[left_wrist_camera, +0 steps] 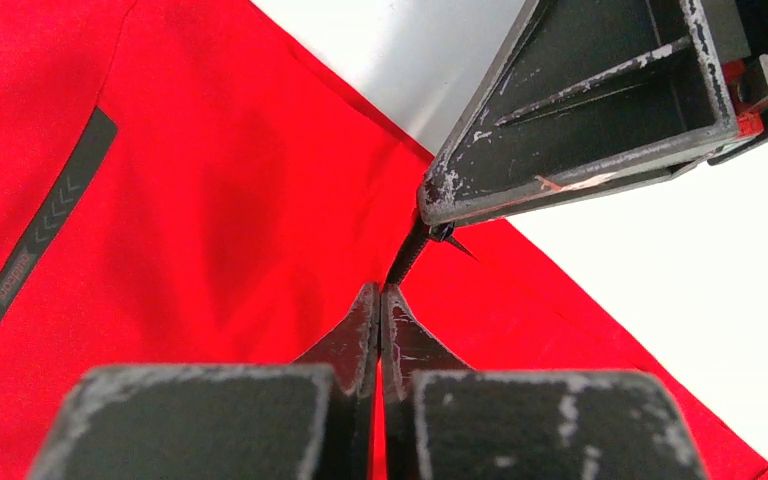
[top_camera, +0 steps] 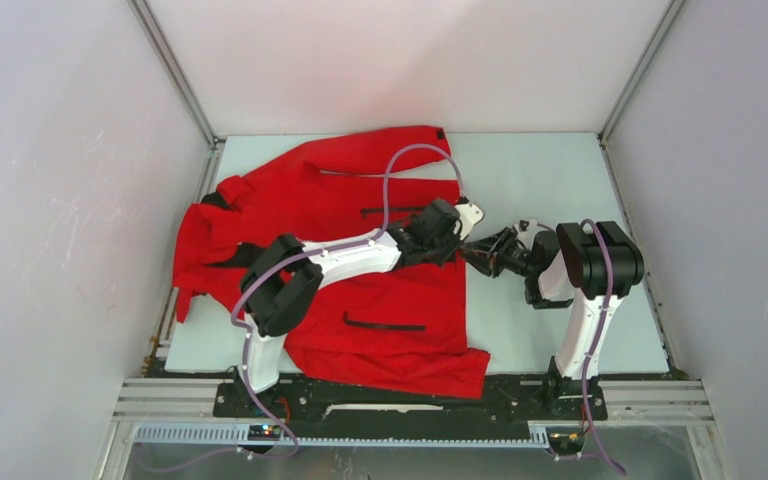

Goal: Zip up the jacket

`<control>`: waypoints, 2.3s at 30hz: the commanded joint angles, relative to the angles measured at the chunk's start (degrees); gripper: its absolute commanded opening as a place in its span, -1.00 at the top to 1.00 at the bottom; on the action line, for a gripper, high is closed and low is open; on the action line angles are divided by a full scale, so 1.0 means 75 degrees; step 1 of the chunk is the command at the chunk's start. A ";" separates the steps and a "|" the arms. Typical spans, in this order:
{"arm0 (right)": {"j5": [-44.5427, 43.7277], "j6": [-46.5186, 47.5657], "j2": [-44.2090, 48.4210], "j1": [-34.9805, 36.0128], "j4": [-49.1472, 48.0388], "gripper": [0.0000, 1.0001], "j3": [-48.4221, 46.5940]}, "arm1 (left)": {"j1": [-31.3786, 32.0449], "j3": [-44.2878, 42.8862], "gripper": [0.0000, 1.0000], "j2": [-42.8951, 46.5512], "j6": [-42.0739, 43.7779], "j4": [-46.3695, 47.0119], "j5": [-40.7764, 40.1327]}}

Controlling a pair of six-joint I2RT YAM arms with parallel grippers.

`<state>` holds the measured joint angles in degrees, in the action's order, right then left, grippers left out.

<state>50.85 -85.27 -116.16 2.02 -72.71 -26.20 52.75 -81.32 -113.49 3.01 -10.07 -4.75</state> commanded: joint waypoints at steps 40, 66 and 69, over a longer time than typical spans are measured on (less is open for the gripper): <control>0.0897 0.1512 0.1175 -0.0291 0.0284 -0.09 0.0703 | -0.0399 -0.0403 1.00 0.0124 -0.0278 -0.0523 0.2127; 0.0870 0.2058 0.0973 0.0083 0.1299 0.23 0.0282 | -0.0477 -0.0439 1.00 0.0383 -0.0275 -0.0695 0.2746; 0.0891 0.2139 0.0962 0.0102 0.1403 0.22 0.0287 | -0.0500 -0.0441 1.00 0.0431 -0.0301 -0.0692 0.2755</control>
<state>57.21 -71.29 -108.88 2.31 -62.63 -22.83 49.06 -80.47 -113.25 1.89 -15.66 12.67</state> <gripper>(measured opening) 0.385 0.005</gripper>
